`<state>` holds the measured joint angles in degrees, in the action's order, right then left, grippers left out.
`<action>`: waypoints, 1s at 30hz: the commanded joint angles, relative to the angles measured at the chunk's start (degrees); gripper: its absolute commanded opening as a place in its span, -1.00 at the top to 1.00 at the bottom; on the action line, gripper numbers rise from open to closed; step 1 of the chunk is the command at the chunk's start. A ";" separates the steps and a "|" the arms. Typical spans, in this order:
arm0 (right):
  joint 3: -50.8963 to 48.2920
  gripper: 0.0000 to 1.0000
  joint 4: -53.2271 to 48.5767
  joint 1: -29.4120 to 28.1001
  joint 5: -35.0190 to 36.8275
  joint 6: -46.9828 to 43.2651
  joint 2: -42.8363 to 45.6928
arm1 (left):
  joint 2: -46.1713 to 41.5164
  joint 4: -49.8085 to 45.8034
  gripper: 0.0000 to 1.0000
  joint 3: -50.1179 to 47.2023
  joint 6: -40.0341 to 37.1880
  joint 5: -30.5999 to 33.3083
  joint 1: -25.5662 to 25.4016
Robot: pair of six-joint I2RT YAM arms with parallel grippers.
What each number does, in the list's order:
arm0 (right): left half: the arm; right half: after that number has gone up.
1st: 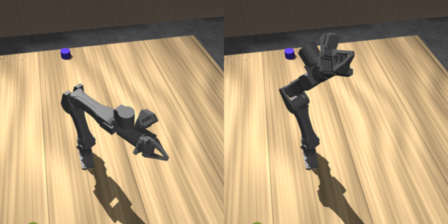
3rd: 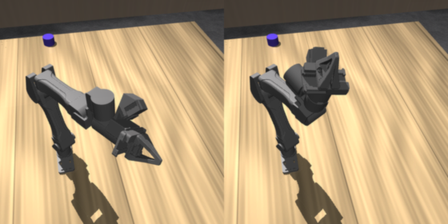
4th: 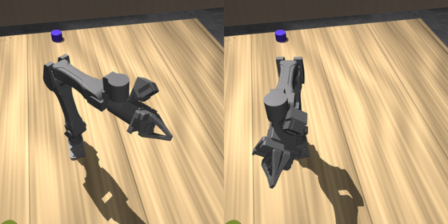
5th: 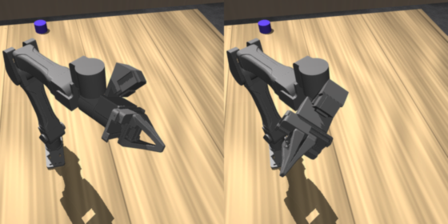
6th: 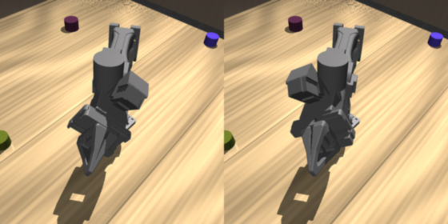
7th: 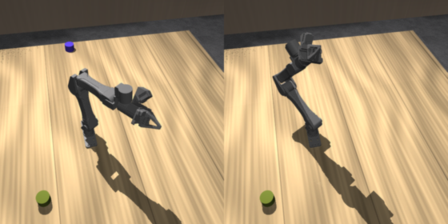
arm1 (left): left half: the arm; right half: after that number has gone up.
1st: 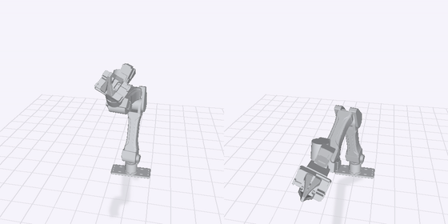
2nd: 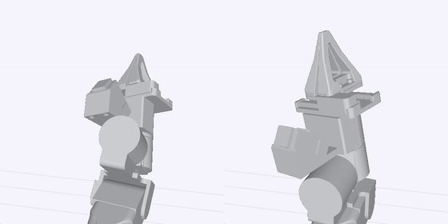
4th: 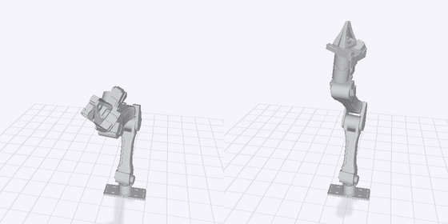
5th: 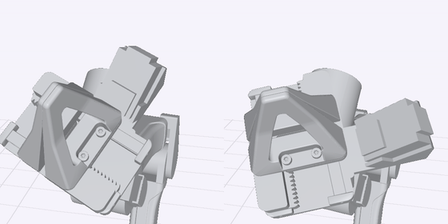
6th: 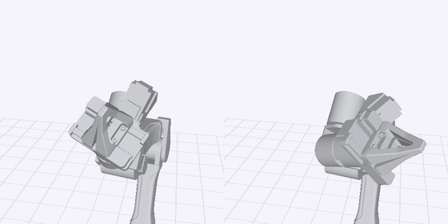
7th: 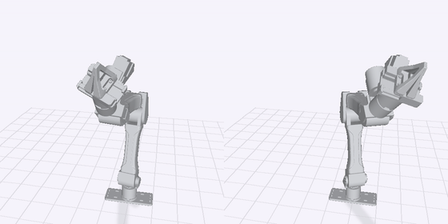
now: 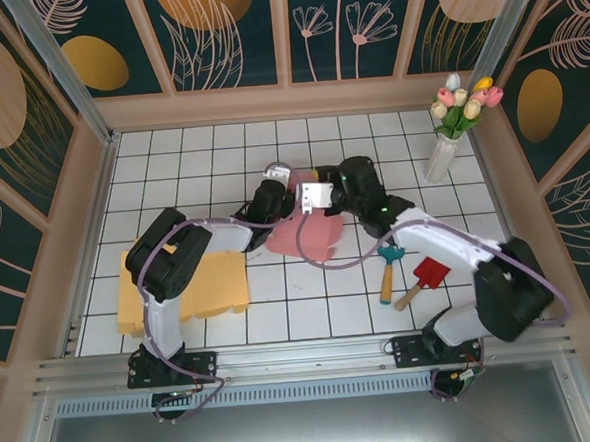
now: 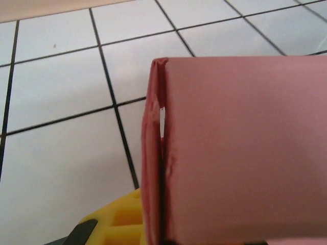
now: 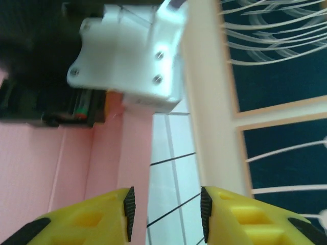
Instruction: Fold the paper box
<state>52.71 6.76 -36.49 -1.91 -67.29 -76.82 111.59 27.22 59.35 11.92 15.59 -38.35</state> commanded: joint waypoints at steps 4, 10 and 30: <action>-2.66 0.15 7.14 -1.71 7.21 30.11 15.75 | -4.94 -27.54 1.00 9.58 5.29 -5.51 0.13; -0.58 0.11 -9.32 -0.22 17.21 73.30 24.32 | -4.98 -39.98 1.00 11.04 7.98 -15.11 0.18; -13.95 0.06 -0.78 -0.24 3.39 88.17 13.33 | -10.14 -45.89 1.00 5.47 7.79 -3.60 0.12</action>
<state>38.68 1.17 -36.80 4.29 16.93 -60.73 103.31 -21.15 66.96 17.67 9.74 -38.26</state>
